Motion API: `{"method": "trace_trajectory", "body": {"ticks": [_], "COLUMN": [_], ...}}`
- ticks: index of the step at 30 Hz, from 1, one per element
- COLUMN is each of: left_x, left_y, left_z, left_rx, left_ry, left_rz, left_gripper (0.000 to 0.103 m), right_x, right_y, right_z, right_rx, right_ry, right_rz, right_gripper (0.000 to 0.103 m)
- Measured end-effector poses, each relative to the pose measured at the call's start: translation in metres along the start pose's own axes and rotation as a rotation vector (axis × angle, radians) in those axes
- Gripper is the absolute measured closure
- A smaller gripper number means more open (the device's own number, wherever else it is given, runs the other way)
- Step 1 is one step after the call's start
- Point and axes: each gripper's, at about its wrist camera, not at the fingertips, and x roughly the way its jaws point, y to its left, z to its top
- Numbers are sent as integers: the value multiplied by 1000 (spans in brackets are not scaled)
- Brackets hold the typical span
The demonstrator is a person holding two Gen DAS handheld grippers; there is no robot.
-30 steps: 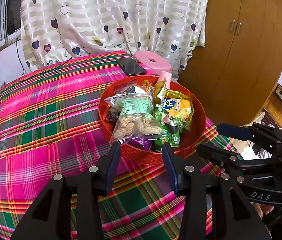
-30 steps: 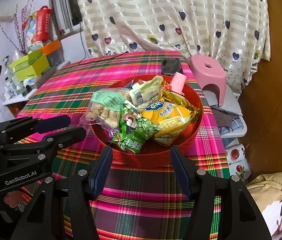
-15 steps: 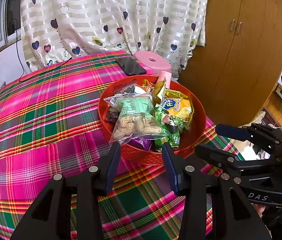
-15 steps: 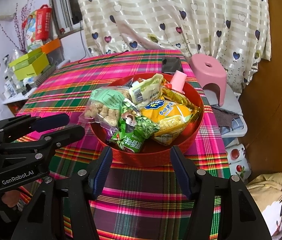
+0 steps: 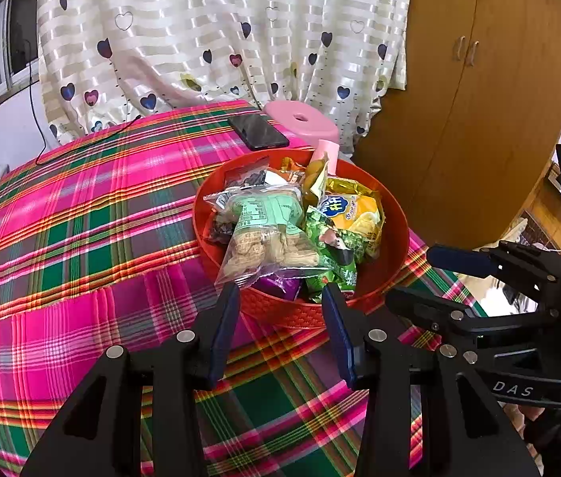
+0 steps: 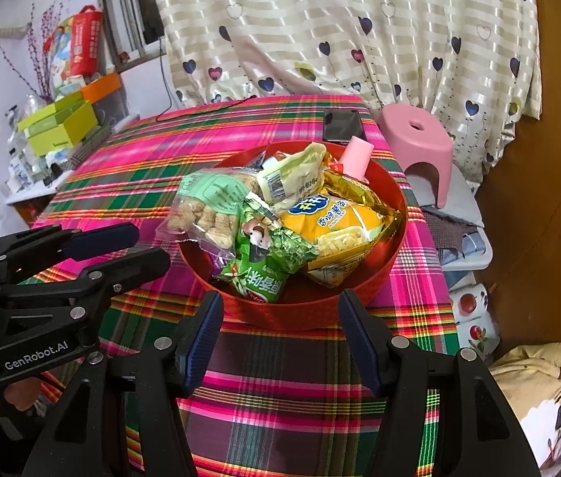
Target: Organize snacks
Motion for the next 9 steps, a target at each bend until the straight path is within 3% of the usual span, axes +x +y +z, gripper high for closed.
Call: {"method": "trace_trajectory", "body": {"ticks": [9], "left_x": [2], "left_y": [1], "left_z": [1], "left_rx": [6], "left_ry": [-5], "left_rz": [-2], "left_gripper": [59], "right_x": [0], "right_y": [-3], "right_z": [2], "right_rx": [-4], "right_ry": [-8], "right_rz": [-1], "right_gripper": [43]}}
